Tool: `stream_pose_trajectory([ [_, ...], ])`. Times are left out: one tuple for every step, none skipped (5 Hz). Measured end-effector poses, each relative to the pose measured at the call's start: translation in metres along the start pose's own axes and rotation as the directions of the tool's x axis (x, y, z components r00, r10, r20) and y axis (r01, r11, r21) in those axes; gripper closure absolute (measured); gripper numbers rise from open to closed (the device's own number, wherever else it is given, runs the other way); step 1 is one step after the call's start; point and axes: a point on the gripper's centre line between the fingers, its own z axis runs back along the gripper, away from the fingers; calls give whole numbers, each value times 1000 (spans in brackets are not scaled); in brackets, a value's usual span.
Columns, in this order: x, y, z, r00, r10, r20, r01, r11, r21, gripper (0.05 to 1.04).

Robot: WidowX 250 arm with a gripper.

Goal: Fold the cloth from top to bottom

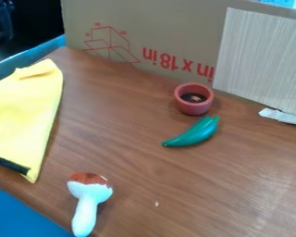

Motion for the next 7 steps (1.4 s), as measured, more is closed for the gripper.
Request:
stream_pose_trajectory([
  [16,-5,-9,1000,-27,-11,27,1000,5,83],
  [41,-7,-27,993,-116,-4,116,992,54,83],
  [60,-12,-36,987,-143,73,139,989,48,83],
  [74,-16,-47,983,-132,130,128,991,35,83],
  [81,-20,-56,972,-117,201,120,993,1,83],
  [84,-26,-54,967,-113,229,122,992,-24,83],
  [86,-24,-73,974,-101,203,104,995,-3,83],
])
